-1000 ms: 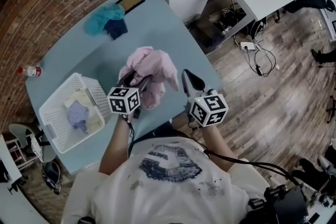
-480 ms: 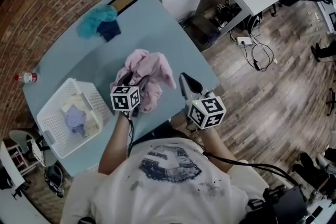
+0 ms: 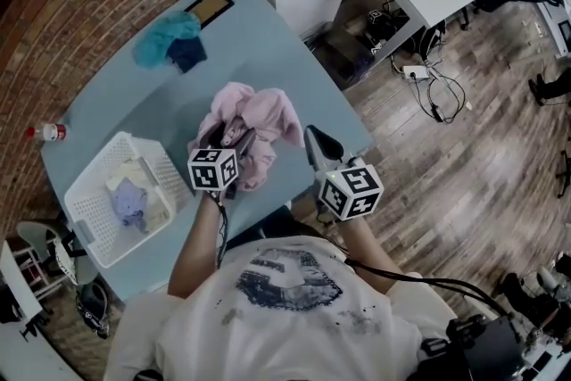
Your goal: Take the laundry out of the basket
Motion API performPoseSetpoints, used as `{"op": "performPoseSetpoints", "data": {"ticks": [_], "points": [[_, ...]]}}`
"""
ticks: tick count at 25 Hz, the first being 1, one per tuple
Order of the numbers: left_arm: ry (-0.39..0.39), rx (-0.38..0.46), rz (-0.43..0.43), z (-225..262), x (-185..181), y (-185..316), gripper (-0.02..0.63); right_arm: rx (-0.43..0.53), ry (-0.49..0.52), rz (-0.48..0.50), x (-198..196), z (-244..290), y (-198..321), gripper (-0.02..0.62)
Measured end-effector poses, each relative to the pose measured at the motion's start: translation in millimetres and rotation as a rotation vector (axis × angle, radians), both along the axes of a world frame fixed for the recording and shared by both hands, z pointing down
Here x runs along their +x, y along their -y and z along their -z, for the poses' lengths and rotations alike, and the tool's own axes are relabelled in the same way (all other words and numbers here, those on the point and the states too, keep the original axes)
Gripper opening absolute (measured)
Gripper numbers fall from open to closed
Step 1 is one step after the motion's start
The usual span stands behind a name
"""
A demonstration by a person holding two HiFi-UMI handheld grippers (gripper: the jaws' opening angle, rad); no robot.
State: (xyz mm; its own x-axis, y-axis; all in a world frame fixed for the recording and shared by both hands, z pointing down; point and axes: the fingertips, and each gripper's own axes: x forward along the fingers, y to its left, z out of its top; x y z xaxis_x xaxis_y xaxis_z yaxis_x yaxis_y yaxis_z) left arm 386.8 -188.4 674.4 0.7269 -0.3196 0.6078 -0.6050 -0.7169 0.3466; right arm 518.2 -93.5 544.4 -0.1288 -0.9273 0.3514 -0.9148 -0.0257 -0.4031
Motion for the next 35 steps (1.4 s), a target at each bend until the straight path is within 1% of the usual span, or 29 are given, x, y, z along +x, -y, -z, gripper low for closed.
{"op": "performPoseSetpoints", "data": {"ticks": [7,10,15,19,26,29,33,35], "points": [[-0.029,0.034,0.003,23,-7,0,0.318,0.011,0.0,-0.004,-6,8,-5,-0.002],[-0.056,0.055,0.006,40,-10,-1,0.318,0.02,-0.002,-0.001,-12,13,-8,-0.003],[-0.118,0.1,0.015,77,-22,-8,0.318,0.044,-0.012,0.024,-34,24,-6,-0.003],[-0.158,0.16,0.037,113,-45,-10,0.318,0.069,-0.022,0.056,-59,36,-3,-0.002],[-0.22,0.243,0.1,169,-108,-7,0.314,0.141,-0.04,0.127,-118,72,14,-0.002],[-0.234,0.28,0.112,187,-131,-12,0.286,0.173,-0.054,0.141,-136,88,16,-0.002],[-0.243,0.339,0.103,207,-148,-23,0.233,0.208,-0.07,0.142,-149,106,13,-0.003],[-0.256,0.371,0.099,216,-153,-28,0.188,0.223,-0.076,0.139,-152,114,10,-0.002]]}}
